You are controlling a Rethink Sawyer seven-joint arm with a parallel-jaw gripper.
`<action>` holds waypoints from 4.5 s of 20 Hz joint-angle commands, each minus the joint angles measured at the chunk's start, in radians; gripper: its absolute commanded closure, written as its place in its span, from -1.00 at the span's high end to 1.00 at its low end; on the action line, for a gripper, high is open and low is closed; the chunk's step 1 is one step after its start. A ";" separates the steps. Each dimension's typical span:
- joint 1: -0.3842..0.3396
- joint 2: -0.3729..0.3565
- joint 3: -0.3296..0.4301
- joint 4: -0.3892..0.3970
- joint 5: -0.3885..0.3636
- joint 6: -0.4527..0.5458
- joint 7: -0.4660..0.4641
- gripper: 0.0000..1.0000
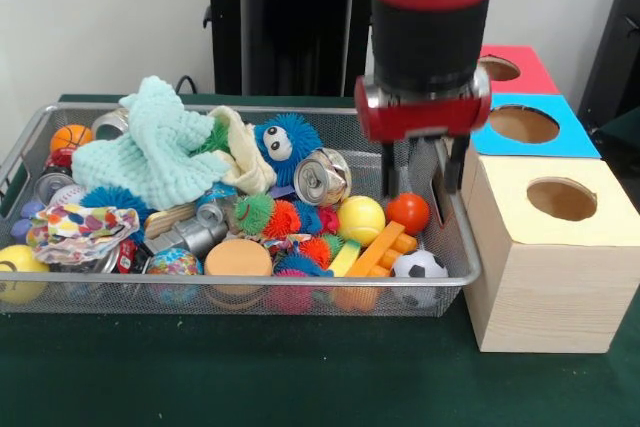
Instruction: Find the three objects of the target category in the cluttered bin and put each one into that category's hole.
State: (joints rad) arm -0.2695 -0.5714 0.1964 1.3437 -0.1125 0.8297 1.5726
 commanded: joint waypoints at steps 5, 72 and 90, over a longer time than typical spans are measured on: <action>-0.039 -0.153 0.054 0.335 -0.002 -0.016 -0.017 1.00; 0.251 0.094 -0.273 0.400 0.175 -0.661 0.361 1.00; 0.298 0.258 -0.307 0.113 0.298 -0.604 0.336 1.00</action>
State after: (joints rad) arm 0.0398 -0.4055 -0.1499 1.6540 0.1181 0.1649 1.7615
